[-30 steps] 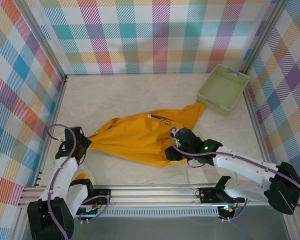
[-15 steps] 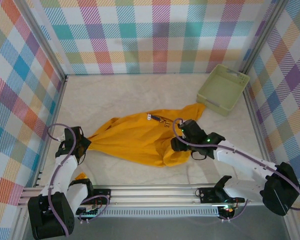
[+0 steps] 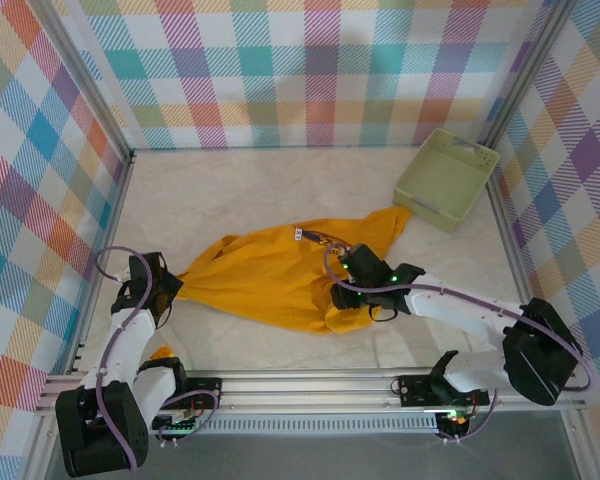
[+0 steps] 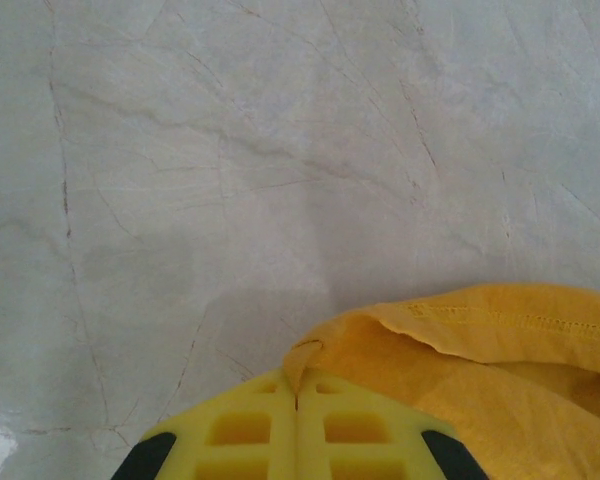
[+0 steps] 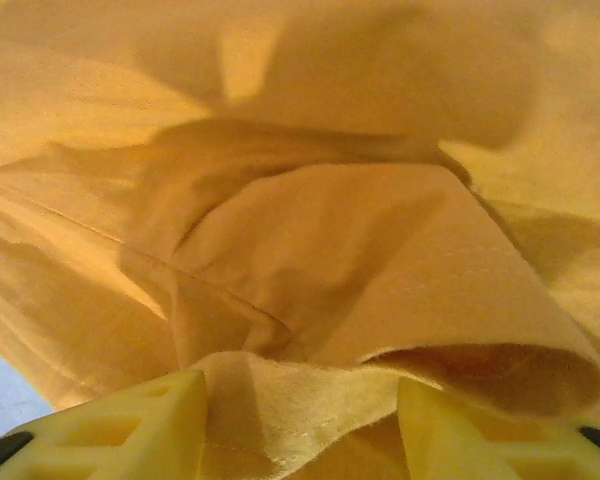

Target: Fold the inside-out t-shirt

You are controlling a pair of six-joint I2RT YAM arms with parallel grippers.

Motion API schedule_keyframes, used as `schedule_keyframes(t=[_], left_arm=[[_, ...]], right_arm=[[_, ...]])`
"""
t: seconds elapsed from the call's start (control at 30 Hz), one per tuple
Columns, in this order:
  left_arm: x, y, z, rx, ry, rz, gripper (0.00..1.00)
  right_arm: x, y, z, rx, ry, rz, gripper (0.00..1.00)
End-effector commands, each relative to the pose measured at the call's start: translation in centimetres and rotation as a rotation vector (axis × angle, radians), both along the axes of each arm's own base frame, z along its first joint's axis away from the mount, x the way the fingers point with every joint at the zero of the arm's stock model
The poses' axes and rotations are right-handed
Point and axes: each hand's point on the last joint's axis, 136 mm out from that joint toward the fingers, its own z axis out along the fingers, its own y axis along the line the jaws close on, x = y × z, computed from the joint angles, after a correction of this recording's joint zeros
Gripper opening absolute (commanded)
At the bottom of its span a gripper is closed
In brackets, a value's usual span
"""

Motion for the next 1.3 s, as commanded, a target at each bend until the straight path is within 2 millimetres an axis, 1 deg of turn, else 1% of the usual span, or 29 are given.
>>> schedule_keyframes(t=[0.0, 0.07, 0.17, 0.23, 0.3, 0.37, 0.4, 0.53, 0.6, 0.67, 0.73, 0.83, 0.87, 0.93, 1.03, 1.07, 1.1, 1.13, 1.17, 1.2, 1.27], left_arm=[[0.7, 0.3, 0.9, -0.01, -0.036, 0.017, 0.01], [0.8, 0.3, 1.0, -0.013, -0.036, 0.016, 0.01], [0.9, 0.3, 0.9, -0.013, -0.033, 0.014, 0.01], [1.0, 0.3, 1.1, -0.013, -0.038, 0.011, 0.0], [1.0, 0.3, 1.3, -0.013, -0.039, 0.012, 0.0], [1.4, 0.3, 1.9, -0.013, -0.053, 0.006, 0.0], [1.5, 0.2, 2.2, -0.014, -0.062, 0.001, 0.0], [2.5, 0.4, 4.5, -0.008, -0.119, -0.001, 0.0], [3.1, 0.7, 6.2, 0.0, -0.155, 0.005, 0.0], [3.8, 1.3, 8.7, -0.004, -0.216, 0.022, 0.0], [4.6, 1.8, 11.2, -0.017, -0.284, 0.033, 0.0], [5.9, 2.4, 15.2, -0.035, -0.382, 0.032, 0.0], [6.2, 2.9, 16.6, -0.036, -0.415, 0.037, 0.0], [7.0, 3.0, 19.3, -0.047, -0.474, 0.016, 0.0], [7.9, 2.2, 23.8, -0.063, -0.564, -0.043, 0.0], [7.9, 1.8, 25.1, -0.069, -0.595, -0.064, 0.0], [7.9, 1.5, 25.8, -0.074, -0.613, -0.078, 0.0], [7.7, 1.2, 26.2, -0.08, -0.626, -0.087, 0.0], [7.4, 1.1, 25.8, -0.087, -0.614, -0.09, 0.0], [7.3, 0.9, 25.1, -0.093, -0.593, -0.092, 0.0], [7.1, 0.6, 22.0, -0.122, -0.529, -0.1, 0.0]], right_arm=[[1.5, 0.8, 1.3, -0.027, -0.061, 0.0, 0.49], [1.8, 0.5, 0.8, -0.076, -0.065, -0.003, 0.44], [2.3, 0.0, 0.8, -0.139, -0.087, -0.014, 0.28], [2.7, -0.4, 1.6, -0.158, -0.113, -0.022, 0.19], [3.0, -0.9, 3.1, -0.161, -0.152, -0.029, 0.1], [3.2, -1.6, 5.4, -0.159, -0.205, -0.039, 0.02], [3.3, -1.9, 6.5, -0.152, -0.229, -0.043, 0.0], [3.6, -4.1, 12.4, -0.067, -0.328, -0.08, 0.0], [3.9, -5.6, 15.4, -0.021, -0.369, -0.111, 0.0], [4.2, -7.7, 18.7, 0.028, -0.427, -0.159, 0.0], [4.4, -9.6, 21.6, 0.062, -0.479, -0.205, 0.0], [4.8, -11.9, 26.1, 0.096, -0.572, -0.263, 0.0], [5.0, -12.5, 27.5, 0.102, -0.603, -0.281, 0.0], [5.2, -13.6, 30.1, 0.125, -0.647, -0.319, 0.0], [5.1, -14.0, 33.6, 0.179, -0.715, -0.332, 0.0], [4.9, -14.0, 34.4, 0.196, -0.729, -0.327, 0.0], [4.9, -13.9, 34.7, 0.208, -0.733, -0.323, 0.0], [4.9, -13.6, 34.4, 0.218, -0.719, -0.317, 0.01], [5.1, -13.0, 33.4, 0.223, -0.684, -0.301, 0.02], [5.4, -12.3, 32.1, 0.228, -0.641, -0.28, 0.02], [6.2, -10.8, 27.6, 0.22, -0.516, -0.242, 0.04]])
